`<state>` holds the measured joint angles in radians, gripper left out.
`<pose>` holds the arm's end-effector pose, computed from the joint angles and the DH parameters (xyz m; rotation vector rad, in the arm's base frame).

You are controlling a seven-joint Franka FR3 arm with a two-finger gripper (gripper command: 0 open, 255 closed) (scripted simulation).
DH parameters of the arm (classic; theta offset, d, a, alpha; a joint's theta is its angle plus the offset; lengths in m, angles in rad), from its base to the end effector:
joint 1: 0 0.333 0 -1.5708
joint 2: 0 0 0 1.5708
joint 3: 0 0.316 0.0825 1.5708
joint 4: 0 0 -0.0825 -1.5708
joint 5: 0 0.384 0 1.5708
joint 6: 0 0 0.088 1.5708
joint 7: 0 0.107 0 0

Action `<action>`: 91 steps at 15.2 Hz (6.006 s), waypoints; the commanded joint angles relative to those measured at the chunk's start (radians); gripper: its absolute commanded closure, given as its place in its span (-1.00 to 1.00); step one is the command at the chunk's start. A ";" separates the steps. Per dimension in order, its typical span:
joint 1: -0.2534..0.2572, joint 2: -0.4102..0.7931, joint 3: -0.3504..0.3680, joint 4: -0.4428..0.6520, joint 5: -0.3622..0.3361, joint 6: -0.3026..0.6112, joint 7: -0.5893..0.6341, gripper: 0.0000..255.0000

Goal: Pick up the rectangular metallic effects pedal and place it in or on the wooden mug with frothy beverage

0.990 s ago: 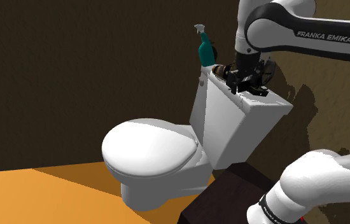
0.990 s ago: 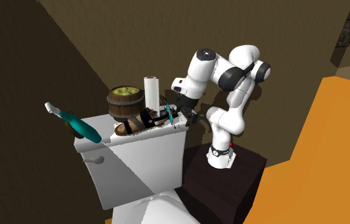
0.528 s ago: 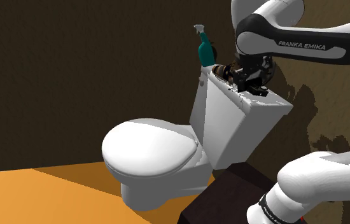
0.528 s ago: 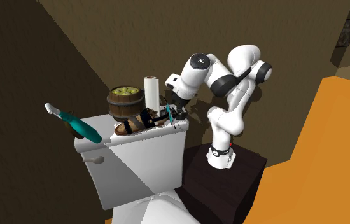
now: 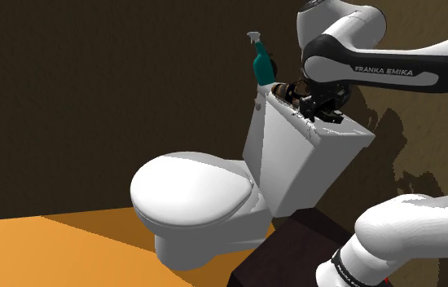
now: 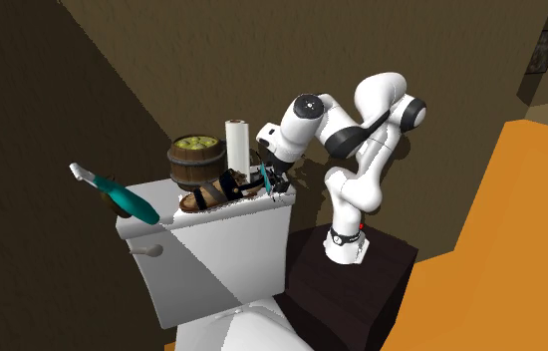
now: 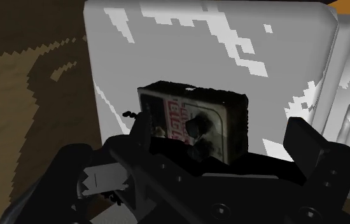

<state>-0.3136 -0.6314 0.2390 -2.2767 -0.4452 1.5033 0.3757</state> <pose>0.3412 -0.0548 0.5827 2.4599 -0.6300 -0.1020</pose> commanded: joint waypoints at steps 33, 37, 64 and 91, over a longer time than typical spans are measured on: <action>-0.028 0.067 0.012 0.298 -0.025 -0.202 -0.111 1.00; -0.036 0.090 0.018 0.370 -0.034 -0.245 -0.134 1.00; -0.134 0.419 -0.026 0.922 -0.174 -0.367 -0.380 1.00; -0.213 0.502 -0.119 0.781 -0.152 -0.085 -0.390 1.00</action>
<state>-0.5269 -0.1347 0.1195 -1.4890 -0.6012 1.4169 -0.0155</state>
